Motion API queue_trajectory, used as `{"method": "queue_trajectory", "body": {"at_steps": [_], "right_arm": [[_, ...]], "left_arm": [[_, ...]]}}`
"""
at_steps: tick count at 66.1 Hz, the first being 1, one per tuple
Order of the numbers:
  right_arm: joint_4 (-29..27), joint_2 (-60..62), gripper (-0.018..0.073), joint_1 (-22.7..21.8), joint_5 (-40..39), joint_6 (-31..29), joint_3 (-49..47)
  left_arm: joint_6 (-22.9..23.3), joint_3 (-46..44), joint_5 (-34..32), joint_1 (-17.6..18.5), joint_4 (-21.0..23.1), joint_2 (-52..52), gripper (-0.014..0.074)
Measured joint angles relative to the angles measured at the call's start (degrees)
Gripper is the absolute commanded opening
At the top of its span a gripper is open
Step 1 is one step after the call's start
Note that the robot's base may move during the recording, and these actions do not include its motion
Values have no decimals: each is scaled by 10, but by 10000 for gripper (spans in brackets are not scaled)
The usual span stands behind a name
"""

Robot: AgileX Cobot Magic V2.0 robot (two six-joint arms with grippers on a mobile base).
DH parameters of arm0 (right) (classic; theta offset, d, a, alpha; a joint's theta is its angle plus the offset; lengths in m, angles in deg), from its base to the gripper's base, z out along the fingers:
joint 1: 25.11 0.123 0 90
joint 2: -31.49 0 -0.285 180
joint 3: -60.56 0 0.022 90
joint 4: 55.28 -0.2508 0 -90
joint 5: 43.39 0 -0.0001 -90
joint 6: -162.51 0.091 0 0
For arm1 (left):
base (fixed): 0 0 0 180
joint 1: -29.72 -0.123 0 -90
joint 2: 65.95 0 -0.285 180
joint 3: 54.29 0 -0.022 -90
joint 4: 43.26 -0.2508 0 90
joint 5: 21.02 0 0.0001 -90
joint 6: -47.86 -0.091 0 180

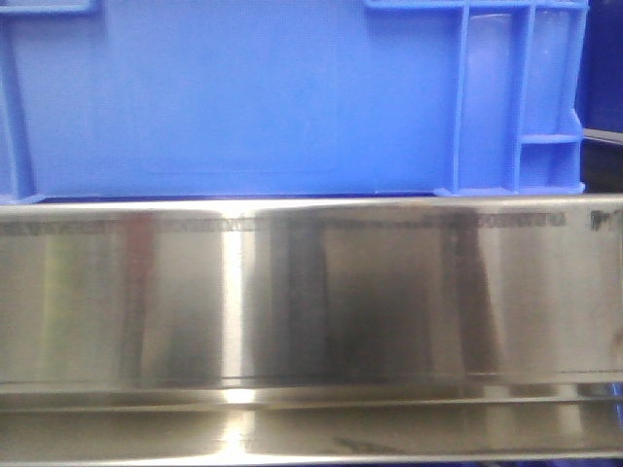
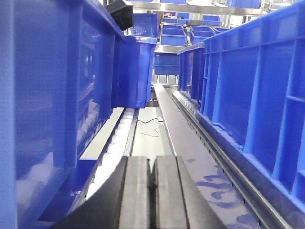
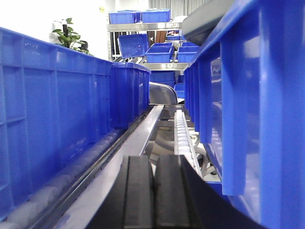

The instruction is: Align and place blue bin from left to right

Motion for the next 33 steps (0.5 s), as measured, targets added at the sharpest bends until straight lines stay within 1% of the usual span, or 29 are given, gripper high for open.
{"method": "queue_trajectory", "body": {"at_steps": [33], "right_arm": [[0, 0, -162, 0, -8, 0, 0]], "left_arm": [[0, 0, -34, 0, 3, 0, -111]]}}
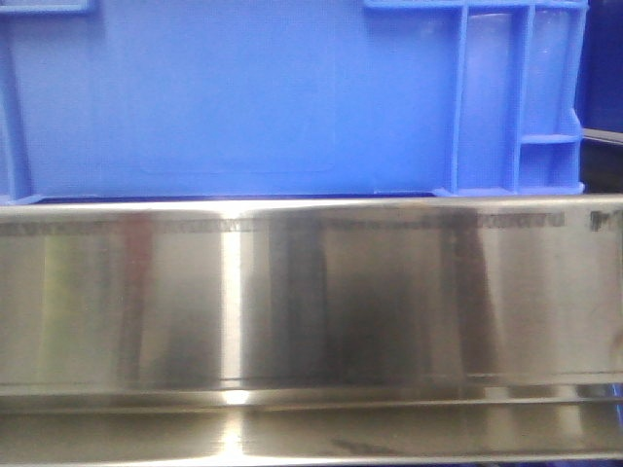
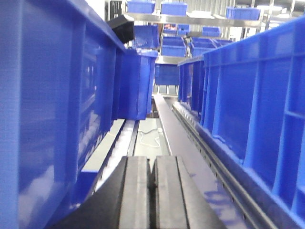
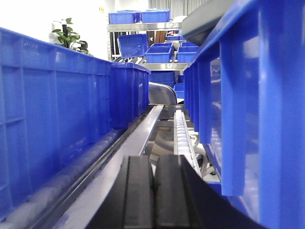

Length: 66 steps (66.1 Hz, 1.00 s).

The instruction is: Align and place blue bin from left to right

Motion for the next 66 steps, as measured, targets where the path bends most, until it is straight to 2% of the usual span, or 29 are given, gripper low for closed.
{"method": "queue_trajectory", "body": {"at_steps": [7, 14, 22, 28, 32, 35, 40, 47, 50, 52, 58, 66], "right_arm": [[0, 0, -162, 0, -28, 0, 0], [0, 0, -162, 0, -13, 0, -29], [0, 1, -160, 0, 41, 0, -129], [0, -3, -132, 0, 88, 0, -216], [0, -19, -64, 0, 119, 0, -266], [0, -40, 44, 0, 145, 0, -310], [0, -73, 248, 0, 179, 0, -362], [0, -124, 482, 0, 205, 0, -417], [0, -142, 545, 0, 209, 0, -435], [0, -157, 574, 0, 214, 0, -445], [1, -196, 558, 0, 220, -10, -464], [-10, -246, 558, 2, 257, -16, -495]], "left_arm": [[0, 0, -31, 0, 16, 0, -111], [0, -13, -46, 0, 25, 0, -111], [0, -79, -13, 0, 18, 1, -90], [0, -170, 53, 0, -7, -1, -1], [0, -224, 98, 0, -17, -13, 81], [0, -276, 144, 0, -23, -34, 190], [0, -341, 202, 0, -27, -67, 314], [0, -427, 265, 0, -29, -125, 449], [0, -452, 285, 0, -29, -152, 490], [0, -467, 294, 0, -29, -168, 522], [0, -509, 308, 0, -31, -223, 587], [0, -544, 330, 24, -21, -283, 589]]}}
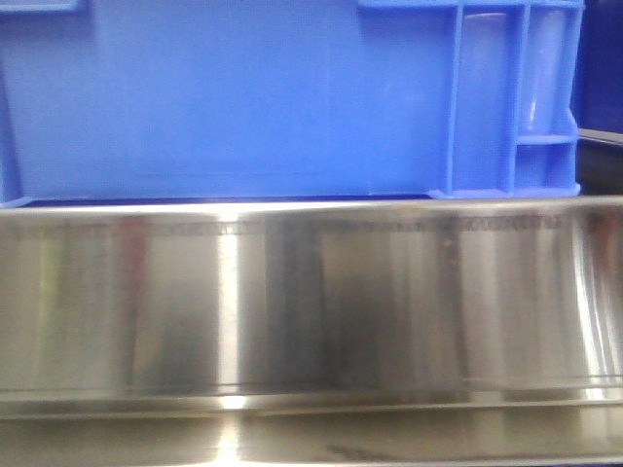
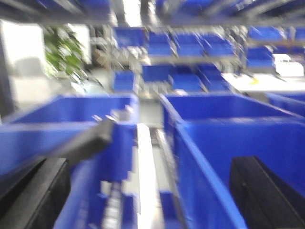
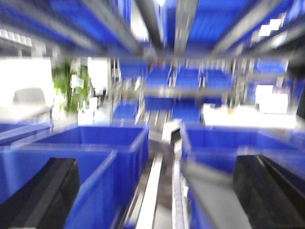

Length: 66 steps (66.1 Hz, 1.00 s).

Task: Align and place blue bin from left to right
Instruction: 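Close both grippers onto the blue bin's opposite side walls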

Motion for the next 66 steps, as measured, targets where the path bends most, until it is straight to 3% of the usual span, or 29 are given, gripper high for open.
{"method": "queue_trajectory", "body": {"at_steps": [17, 29, 40, 55, 66], "right_arm": [[-31, -129, 558, 64, 93, -13, -116], [-35, -254, 558, 130, 185, -15, -212], [-35, -379, 558, 146, 267, -15, -301], [36, -535, 558, 148, 442, 57, -472], [55, -620, 558, 161, 471, 82, -584]], "left_arm": [[0, -110, 77, 108, 7, -154, 589], [0, -225, 162, 151, 8, -293, 589], [1, -329, 232, 156, 9, -415, 589], [68, -464, 369, 156, -62, -546, 589], [92, -517, 386, 152, -86, -609, 589]]}}
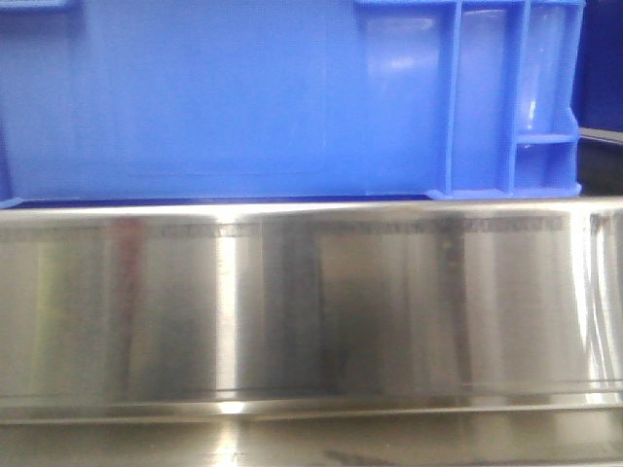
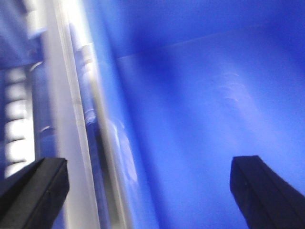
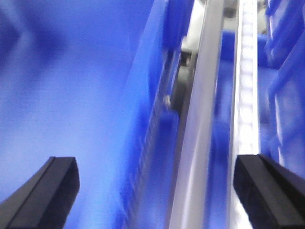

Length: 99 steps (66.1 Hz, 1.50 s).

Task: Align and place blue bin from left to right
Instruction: 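Close both grippers onto the blue bin's opposite side walls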

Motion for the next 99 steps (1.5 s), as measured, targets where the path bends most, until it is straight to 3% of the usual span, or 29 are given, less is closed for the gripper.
{"method": "queue_trajectory", "body": {"at_steps": [17, 43, 48, 51, 57, 65, 68, 70, 99], "right_arm": [[0, -83, 558, 17, 2, 30, -53], [0, -168, 556, 17, 5, 37, -53], [0, -178, 505, 17, 5, 37, -53], [0, -183, 425, 17, 5, 37, -53], [0, -187, 230, 17, 6, 37, -53], [6, -187, -127, 17, 8, 38, -53], [5, -187, -160, 17, 3, 44, -54], [7, -187, -155, 17, 2, 44, -55], [13, -183, -153, 17, 8, 48, -55]], "left_arm": [[11, -17, 7, -30, 24, -51, 589], [12, -17, 7, -33, 31, -105, 589], [12, -17, 7, -33, 31, -110, 578], [12, -17, 7, -33, 31, -113, 557], [12, -17, 7, -33, 31, -115, 433], [12, -18, 7, -33, 31, -119, 125], [12, -18, 6, -33, 33, -122, -66], [12, -18, 8, -33, 27, -123, -109], [21, -19, 7, -35, 31, -122, -111]]}}
